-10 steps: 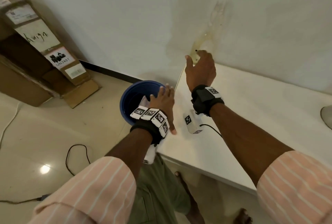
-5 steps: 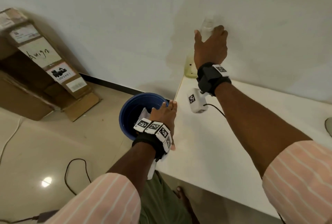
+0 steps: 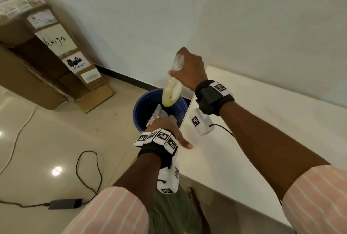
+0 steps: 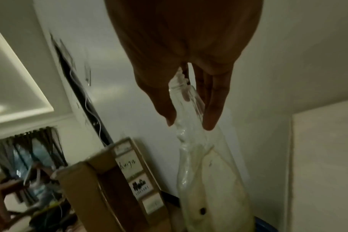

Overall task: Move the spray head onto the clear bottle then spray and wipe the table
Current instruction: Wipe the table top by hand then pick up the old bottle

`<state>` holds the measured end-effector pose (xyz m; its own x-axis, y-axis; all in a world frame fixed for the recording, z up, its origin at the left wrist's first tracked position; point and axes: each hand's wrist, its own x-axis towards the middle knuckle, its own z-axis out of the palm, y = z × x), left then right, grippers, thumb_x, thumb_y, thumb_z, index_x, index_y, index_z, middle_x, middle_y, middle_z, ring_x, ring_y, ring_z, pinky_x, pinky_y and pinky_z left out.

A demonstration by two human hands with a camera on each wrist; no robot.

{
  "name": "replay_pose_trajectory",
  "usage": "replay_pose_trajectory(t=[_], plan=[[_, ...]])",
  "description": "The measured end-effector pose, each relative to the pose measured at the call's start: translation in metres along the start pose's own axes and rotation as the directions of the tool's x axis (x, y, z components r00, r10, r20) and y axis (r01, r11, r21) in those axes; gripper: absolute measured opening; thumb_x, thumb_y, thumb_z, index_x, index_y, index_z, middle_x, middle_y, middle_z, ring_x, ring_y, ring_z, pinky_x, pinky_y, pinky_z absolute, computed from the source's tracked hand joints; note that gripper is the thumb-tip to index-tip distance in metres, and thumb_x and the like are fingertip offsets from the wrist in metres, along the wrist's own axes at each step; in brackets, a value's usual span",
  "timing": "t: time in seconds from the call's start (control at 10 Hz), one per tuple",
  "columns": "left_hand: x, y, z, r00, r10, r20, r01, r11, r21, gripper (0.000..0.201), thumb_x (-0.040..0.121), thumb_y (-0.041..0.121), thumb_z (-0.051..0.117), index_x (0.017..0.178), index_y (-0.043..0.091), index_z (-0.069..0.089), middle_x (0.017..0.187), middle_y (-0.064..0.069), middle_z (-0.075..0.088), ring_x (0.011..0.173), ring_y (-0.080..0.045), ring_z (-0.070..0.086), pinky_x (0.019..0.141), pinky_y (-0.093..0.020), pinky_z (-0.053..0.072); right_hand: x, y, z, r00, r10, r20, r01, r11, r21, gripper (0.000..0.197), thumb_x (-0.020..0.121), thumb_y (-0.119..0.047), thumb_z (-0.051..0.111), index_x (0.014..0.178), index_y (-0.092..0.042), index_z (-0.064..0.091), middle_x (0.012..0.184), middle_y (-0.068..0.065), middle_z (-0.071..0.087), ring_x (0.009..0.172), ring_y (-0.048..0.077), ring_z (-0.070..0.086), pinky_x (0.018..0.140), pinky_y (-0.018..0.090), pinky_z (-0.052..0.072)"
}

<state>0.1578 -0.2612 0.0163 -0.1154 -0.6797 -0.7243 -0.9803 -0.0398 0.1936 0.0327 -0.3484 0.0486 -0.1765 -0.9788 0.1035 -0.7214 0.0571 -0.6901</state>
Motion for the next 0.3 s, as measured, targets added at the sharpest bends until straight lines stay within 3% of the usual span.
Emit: replay_pose_trajectory(t=[0.1, 0.2, 0.3], plan=[[0.006, 0.004, 0.001, 0.999, -0.028, -0.021, 0.028, 1.000, -0.005, 0.119, 0.032, 0.057, 0.091, 0.132, 0.010, 0.046, 0.141, -0.011, 0.047, 0.132, -0.036, 0.044, 0.106, -0.053, 0.038, -0.007, 0.011, 0.021, 0.990, 0.034, 0.139, -0.020, 0.995, -0.101, 0.041, 0.072, -0.024, 0.076, 0.104, -0.008, 0.056, 0.102, 0.012, 0.066, 0.094, 0.032, 0.062, 0.071, 0.030, 0.042], [0.013, 0.003, 0.007, 0.998, -0.026, -0.056, 0.027, 0.999, 0.017, 0.132, 0.023, 0.060, 0.089, 0.136, 0.011, 0.042, 0.141, -0.012, 0.047, 0.131, -0.039, 0.043, 0.105, -0.064, 0.034, -0.013, 0.023, 0.036, 0.966, 0.081, 0.245, -0.044, 0.987, -0.155, 0.044, 0.075, -0.027, 0.076, 0.109, -0.006, 0.057, 0.110, 0.015, 0.064, 0.100, 0.034, 0.059, 0.076, 0.032, 0.045], [0.007, 0.007, 0.004, 0.997, -0.021, -0.073, 0.023, 0.999, 0.026, 0.133, 0.029, 0.060, 0.090, 0.141, 0.011, 0.038, 0.145, -0.012, 0.042, 0.136, -0.041, 0.037, 0.107, -0.066, 0.028, -0.025, 0.036, 0.035, 0.964, 0.107, 0.242, -0.033, 0.956, -0.293, 0.037, 0.083, -0.029, 0.066, 0.112, -0.007, 0.059, 0.113, 0.015, 0.064, 0.103, 0.034, 0.060, 0.084, 0.038, 0.049]])
